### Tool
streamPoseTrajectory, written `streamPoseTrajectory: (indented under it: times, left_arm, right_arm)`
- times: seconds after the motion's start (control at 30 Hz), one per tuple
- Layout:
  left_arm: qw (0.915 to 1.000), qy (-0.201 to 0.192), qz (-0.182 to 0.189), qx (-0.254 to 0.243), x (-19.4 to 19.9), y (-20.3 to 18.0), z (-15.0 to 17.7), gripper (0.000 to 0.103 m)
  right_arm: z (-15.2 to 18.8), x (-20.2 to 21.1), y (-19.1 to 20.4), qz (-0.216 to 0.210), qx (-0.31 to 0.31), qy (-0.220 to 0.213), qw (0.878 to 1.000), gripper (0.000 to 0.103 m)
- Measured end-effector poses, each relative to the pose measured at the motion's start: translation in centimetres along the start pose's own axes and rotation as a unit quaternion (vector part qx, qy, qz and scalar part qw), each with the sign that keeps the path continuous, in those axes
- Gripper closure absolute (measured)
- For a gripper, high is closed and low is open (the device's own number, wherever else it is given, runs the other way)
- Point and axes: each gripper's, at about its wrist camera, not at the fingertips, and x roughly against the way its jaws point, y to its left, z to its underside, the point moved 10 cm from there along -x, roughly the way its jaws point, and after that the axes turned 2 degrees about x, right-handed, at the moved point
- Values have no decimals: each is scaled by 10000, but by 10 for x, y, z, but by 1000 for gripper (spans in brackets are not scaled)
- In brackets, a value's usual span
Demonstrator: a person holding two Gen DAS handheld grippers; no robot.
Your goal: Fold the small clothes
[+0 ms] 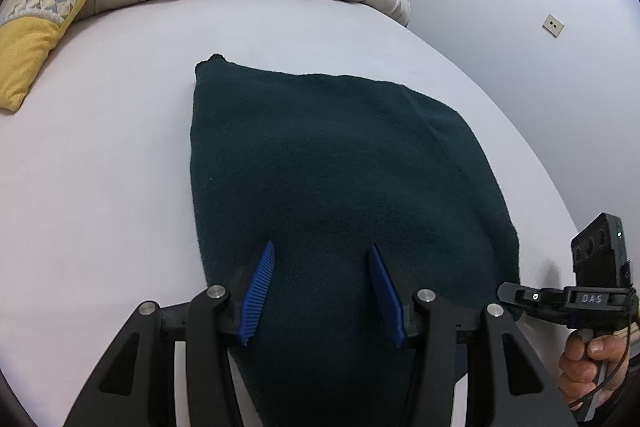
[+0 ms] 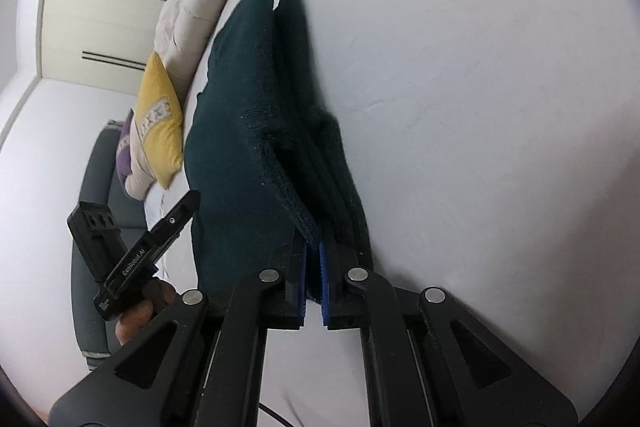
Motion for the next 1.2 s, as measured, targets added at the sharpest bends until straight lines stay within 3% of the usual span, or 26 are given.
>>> streamPoseTrajectory:
  times: [0.2, 0.27, 0.3, 0.37, 0.4, 0.5, 0.6, 0.67, 0.73, 0.77, 0.87, 0.93, 1.0, 1.07, 1.2]
  left_arm:
    - [10000, -65, -26, 24, 7, 0, -2, 51]
    - [9998, -186, -42, 63, 14, 0, -7, 51]
    - [9995, -315, -56, 75, 18, 1, -15, 51]
    - [9986, -502, -130, 45, 22, 2, -31, 51]
    - [9986, -499, -174, 24, 18, 2, -39, 51]
    - [9987, -335, -373, -62, -2, 2, -58, 51]
    - [9972, 15, -736, -150, -35, 10, -58, 50]
    - [9952, -54, -925, -323, -44, 11, -54, 47]
    - [9931, -143, -1060, -475, -46, 8, -52, 47]
    - [9928, -136, -1084, -488, -48, 8, -52, 47]
    - [9920, -101, -1106, -598, -50, 8, -52, 46]
    - [9907, -77, -1171, -688, -51, 7, -52, 46]
    - [9896, -100, -1238, -720, -52, 7, -52, 46]
    - [9884, -130, -1311, -758, -52, 8, -52, 46]
    - [9876, -100, -1351, -799, -53, 8, -52, 46]
  right_arm:
    - [0, -6, 16, 239, 333, 221, 9989, 101]
    - [7, 4, 23, 561, 622, 296, 9960, 99]
    - [8, 12, 26, 789, 741, 282, 9937, 92]
    - [2, 28, 37, 1220, 984, 57, 9876, 91]
    - [-2, 32, 45, 1191, 1081, -39, 9870, 91]
    - [-25, 33, 94, 540, 1477, -202, 9874, 91]
    - [-49, 3, 124, 101, 1812, -150, 9833, 91]
    - [-59, -31, 113, 76, 1467, 157, 9890, 91]
    - [-63, -55, 92, 415, 1283, 286, 9904, 99]
    - [-63, -61, 76, 364, 1178, 203, 9922, 103]
    - [-61, -45, 53, -265, 665, -25, 9974, 103]
    - [-57, -32, 46, -156, 661, -88, 9977, 103]
    - [-57, -19, 50, 287, 837, -97, 9960, 103]
    - [-65, -8, 66, 585, 1129, -168, 9917, 96]
    - [-97, -14, 119, 420, 1596, -174, 9861, 95]
